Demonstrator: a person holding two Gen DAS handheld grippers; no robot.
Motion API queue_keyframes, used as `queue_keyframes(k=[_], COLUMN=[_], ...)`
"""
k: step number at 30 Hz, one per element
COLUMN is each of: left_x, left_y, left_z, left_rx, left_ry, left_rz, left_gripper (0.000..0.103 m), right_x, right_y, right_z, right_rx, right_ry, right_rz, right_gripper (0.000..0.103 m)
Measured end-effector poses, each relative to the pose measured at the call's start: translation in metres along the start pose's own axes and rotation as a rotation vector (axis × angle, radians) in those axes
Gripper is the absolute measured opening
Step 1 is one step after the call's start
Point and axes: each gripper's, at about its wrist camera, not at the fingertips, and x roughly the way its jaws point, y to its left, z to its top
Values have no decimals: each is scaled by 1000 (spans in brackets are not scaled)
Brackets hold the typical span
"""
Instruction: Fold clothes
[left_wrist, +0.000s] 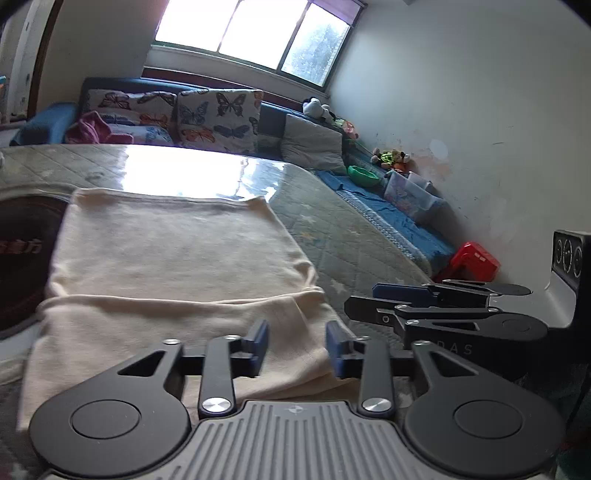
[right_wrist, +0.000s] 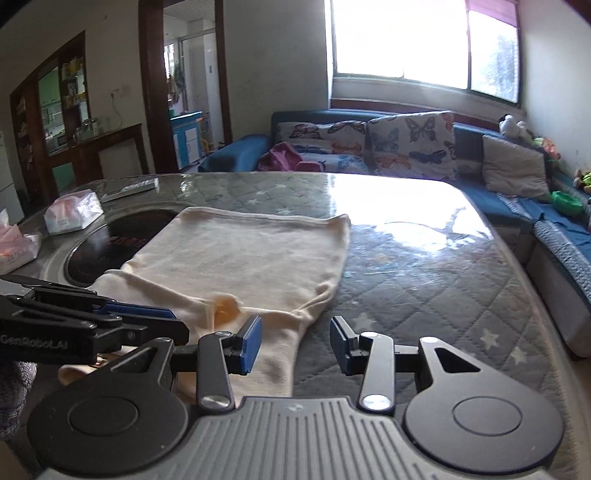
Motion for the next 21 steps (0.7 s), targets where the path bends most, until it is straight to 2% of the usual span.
queue_keyframes(k=[7, 14, 16, 21], left_x=[-38, -65, -70, -72], left_y=[39, 84, 92, 102], left_z=[-1, -12, -15, -19], left_rx=[36, 2, -17, -42], left_ry=[-67, -77, -79, -74], left_rz=[136, 263, 285, 304], left_gripper=[48, 49, 50, 51], right_x=[19, 42, 44, 46], right_y=[17, 27, 27, 29], right_z=[-1, -6, -6, -1], right_rx=[-3, 4, 13, 9], right_ry=[61, 113, 114, 114], right_rz=[78, 99, 100, 101], right_gripper=[41, 36, 33, 6])
